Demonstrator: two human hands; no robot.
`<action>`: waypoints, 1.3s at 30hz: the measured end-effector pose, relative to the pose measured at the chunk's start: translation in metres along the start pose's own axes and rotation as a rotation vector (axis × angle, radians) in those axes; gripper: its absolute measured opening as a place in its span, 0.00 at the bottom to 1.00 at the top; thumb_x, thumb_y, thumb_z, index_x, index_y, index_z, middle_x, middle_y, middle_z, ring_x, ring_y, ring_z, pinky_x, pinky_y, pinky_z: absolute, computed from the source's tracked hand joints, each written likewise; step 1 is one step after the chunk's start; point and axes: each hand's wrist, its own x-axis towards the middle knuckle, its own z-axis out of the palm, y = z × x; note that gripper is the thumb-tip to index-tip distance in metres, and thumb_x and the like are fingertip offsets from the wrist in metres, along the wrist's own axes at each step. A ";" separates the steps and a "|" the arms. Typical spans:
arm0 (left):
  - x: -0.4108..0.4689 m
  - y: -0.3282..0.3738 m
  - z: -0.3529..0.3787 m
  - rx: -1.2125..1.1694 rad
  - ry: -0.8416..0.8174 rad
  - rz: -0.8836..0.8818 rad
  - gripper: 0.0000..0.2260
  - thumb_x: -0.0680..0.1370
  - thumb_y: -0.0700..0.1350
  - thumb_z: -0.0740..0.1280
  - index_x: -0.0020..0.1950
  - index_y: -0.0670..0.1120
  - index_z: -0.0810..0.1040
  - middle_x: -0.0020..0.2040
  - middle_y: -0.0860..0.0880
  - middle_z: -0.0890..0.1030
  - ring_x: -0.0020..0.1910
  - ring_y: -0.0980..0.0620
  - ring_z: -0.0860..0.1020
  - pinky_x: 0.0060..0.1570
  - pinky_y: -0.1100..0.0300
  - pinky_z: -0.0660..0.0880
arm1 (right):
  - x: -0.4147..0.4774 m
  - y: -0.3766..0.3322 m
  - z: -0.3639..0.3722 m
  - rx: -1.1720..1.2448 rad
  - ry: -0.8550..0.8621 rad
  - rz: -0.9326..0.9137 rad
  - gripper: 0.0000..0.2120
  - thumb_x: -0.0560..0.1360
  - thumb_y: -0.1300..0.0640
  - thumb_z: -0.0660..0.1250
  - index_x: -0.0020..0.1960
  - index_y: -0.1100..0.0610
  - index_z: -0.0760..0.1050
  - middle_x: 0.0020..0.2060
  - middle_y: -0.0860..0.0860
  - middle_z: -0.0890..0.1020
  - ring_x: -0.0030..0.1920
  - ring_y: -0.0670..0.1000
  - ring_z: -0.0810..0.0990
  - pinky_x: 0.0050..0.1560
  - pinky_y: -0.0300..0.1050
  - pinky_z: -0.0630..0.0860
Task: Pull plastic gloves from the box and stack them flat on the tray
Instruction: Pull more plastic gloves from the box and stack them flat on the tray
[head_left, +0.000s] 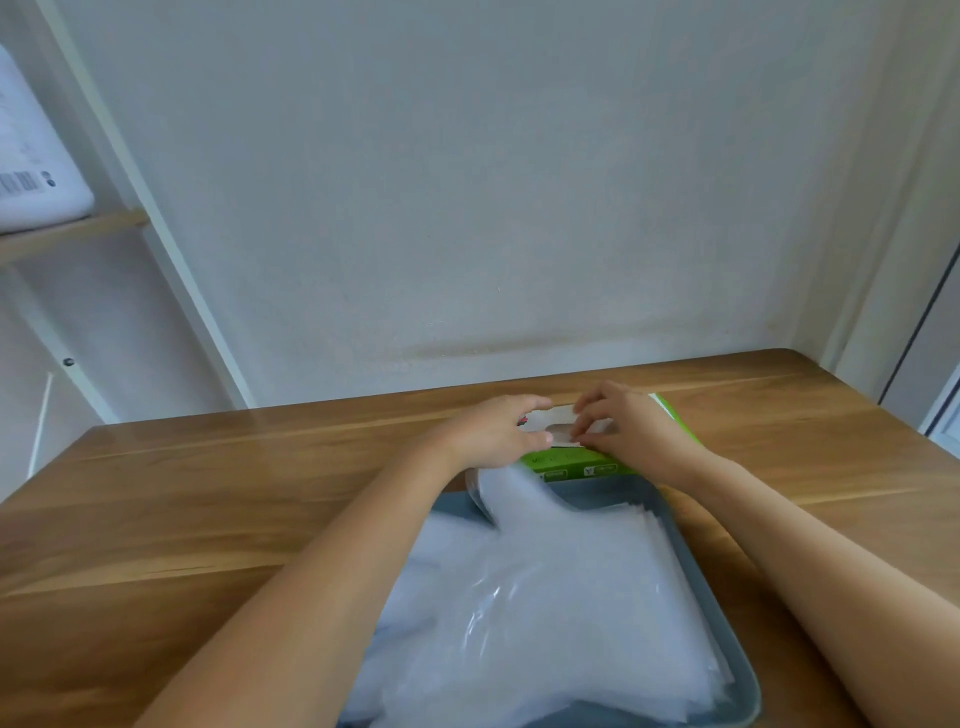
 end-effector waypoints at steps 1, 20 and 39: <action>0.003 0.000 0.002 0.001 -0.013 -0.008 0.25 0.80 0.51 0.65 0.76 0.53 0.64 0.74 0.51 0.67 0.72 0.54 0.66 0.69 0.58 0.64 | 0.000 0.001 -0.001 0.075 0.019 0.032 0.02 0.72 0.58 0.73 0.41 0.53 0.83 0.50 0.46 0.78 0.46 0.45 0.75 0.43 0.28 0.66; -0.025 0.010 -0.010 -1.163 0.105 0.059 0.17 0.80 0.52 0.60 0.55 0.40 0.79 0.54 0.44 0.82 0.57 0.46 0.79 0.66 0.52 0.68 | -0.028 -0.096 -0.094 0.961 0.155 0.025 0.07 0.78 0.61 0.63 0.41 0.58 0.75 0.31 0.50 0.76 0.32 0.46 0.74 0.36 0.35 0.73; -0.126 -0.005 0.011 -1.263 0.399 0.205 0.09 0.69 0.48 0.76 0.40 0.45 0.81 0.39 0.47 0.83 0.42 0.50 0.81 0.41 0.62 0.77 | -0.082 -0.142 -0.034 1.073 -0.316 0.449 0.14 0.79 0.54 0.61 0.47 0.64 0.78 0.35 0.56 0.83 0.31 0.51 0.81 0.33 0.40 0.76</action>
